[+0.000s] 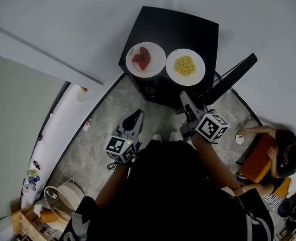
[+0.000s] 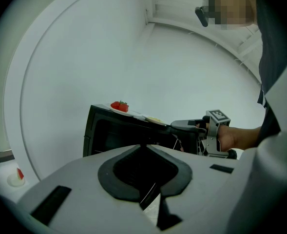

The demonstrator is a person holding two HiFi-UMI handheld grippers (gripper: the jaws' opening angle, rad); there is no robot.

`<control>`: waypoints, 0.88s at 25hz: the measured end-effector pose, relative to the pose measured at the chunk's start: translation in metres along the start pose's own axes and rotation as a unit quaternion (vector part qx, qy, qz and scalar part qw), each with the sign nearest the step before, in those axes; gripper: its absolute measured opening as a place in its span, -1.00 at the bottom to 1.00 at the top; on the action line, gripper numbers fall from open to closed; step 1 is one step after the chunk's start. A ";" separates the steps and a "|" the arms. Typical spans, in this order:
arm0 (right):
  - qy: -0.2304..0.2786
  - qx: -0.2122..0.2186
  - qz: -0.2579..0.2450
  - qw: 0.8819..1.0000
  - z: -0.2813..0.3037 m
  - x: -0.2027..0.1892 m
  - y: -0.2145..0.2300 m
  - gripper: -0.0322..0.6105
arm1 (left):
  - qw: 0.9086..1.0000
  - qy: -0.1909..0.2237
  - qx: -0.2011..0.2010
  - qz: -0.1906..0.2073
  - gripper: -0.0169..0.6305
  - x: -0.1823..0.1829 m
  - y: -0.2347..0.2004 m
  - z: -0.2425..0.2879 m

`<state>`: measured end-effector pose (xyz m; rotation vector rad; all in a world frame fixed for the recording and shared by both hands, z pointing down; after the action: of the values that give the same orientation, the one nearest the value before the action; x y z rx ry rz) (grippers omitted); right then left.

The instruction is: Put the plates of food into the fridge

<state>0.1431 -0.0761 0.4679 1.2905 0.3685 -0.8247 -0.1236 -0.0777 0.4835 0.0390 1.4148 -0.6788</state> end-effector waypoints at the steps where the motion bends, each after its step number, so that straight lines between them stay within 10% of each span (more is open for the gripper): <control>1: 0.000 -0.003 -0.003 1.000 0.002 0.001 0.000 -0.57 | 1.000 0.000 0.000 -0.001 -0.85 0.001 -0.001 0.002; 22: 0.033 -0.011 0.155 0.987 0.026 0.013 0.005 -0.52 | 1.000 -0.021 0.006 0.010 -0.85 0.003 -0.002 0.008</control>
<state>0.1505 -0.1047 0.4700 1.3167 0.2202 -0.5145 -0.1170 -0.0837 0.4833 0.0487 1.3691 -0.6693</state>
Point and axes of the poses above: the fingertips, and each gripper's own axes: z forward along the fingers, y to its right, x out of its top, the point moved 8 cm from there along -z, backward along the fingers, and after that the axes turned 12 degrees about -x, right-handed, at the moved point
